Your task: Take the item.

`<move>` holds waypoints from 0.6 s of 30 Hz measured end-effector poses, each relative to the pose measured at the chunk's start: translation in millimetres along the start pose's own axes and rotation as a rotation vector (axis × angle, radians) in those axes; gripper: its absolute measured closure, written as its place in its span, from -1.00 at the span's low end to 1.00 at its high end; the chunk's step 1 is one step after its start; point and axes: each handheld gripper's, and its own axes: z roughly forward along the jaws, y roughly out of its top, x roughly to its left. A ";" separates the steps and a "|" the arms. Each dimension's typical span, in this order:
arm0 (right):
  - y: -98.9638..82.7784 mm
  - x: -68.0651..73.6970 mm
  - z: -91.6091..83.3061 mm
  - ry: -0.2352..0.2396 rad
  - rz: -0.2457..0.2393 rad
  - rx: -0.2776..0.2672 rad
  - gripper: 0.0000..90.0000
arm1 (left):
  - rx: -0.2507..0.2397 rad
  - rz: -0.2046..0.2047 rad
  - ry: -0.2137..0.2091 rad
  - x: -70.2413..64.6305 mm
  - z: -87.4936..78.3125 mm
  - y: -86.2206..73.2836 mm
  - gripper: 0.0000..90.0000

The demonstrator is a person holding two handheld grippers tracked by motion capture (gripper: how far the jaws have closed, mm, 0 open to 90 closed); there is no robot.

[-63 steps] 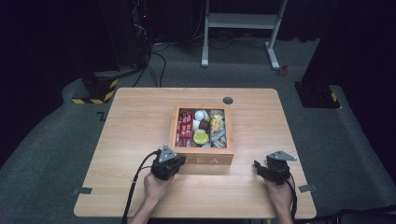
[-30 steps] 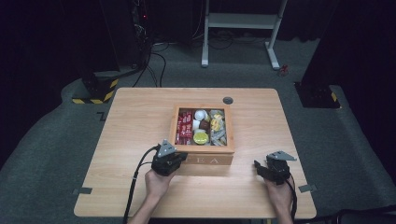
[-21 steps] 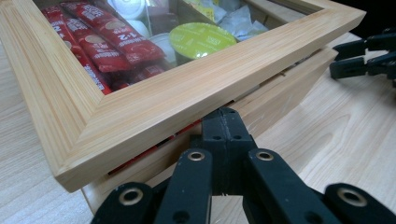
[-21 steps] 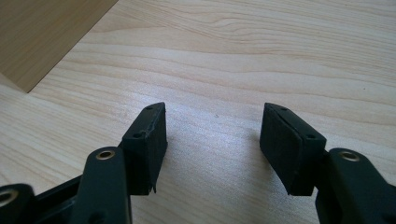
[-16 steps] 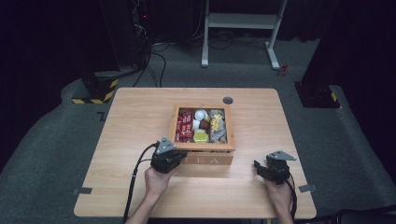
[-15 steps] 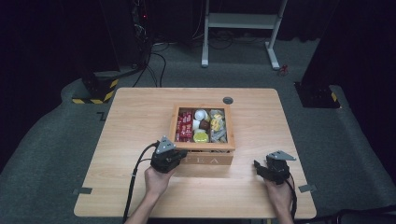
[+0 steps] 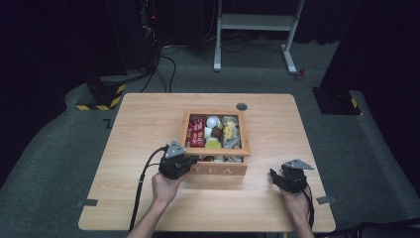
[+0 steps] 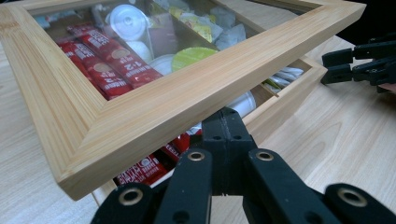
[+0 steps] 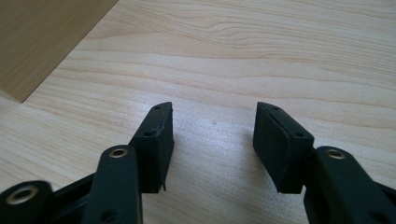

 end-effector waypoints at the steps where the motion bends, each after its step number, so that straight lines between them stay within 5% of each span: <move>1: 0.0 -0.5 -0.1 0.004 0.006 -0.001 0.08 | -0.002 0.000 -0.002 0.5 -0.6 1.0 1.00; 11: 4.9 -0.9 -6.7 0.117 0.074 -0.054 0.11 | 0.004 -0.015 -0.006 5.0 -3.2 9.2 1.00; 18: 20.5 13.1 -19.7 0.217 0.041 -0.136 0.06 | -0.009 -0.009 0.003 4.7 -6.0 17.9 0.96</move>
